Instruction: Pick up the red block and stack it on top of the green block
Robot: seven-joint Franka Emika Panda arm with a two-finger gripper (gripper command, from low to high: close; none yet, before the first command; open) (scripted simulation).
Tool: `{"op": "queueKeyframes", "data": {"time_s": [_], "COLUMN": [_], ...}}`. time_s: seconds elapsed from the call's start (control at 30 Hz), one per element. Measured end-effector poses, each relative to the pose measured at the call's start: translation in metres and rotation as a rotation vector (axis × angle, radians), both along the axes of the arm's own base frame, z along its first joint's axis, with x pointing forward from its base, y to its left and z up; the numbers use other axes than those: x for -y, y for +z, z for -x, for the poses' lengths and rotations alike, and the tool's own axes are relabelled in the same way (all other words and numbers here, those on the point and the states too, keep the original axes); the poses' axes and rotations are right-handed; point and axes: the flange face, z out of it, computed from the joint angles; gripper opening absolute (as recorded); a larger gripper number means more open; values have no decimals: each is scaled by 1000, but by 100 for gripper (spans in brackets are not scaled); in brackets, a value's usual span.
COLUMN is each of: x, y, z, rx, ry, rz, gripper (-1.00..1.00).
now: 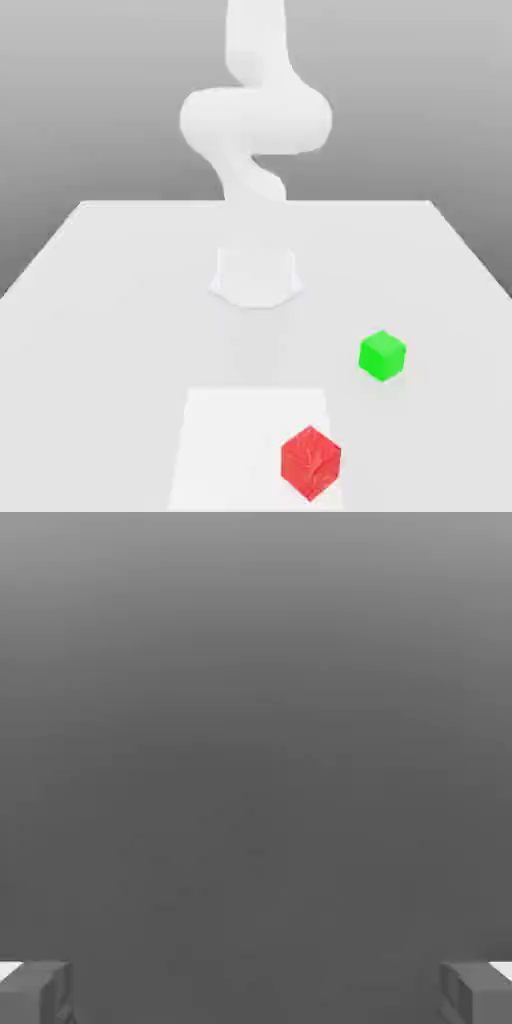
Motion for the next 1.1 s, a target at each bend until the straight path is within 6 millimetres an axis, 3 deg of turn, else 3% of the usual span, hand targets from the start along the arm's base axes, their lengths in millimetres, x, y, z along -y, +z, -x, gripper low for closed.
{"op": "queueKeyframes", "data": {"time_s": [0.2,0.4,0.57,0.77,0.93,0.97,1.1], "x": [-15,-36,-53,-62,-62,-62,-62], "y": [-110,-227,-325,-438,-506,-518,-518], "z": [-66,-99,-103,-82,-77,-76,-76], "rx": [-178,-346,-484,-647,-682,-683,-684], "ry": [164,323,454,606,639,639,639], "rz": [50,110,171,258,279,279,278], "gripper": [0,0,0,0,0,-100,-100]}}
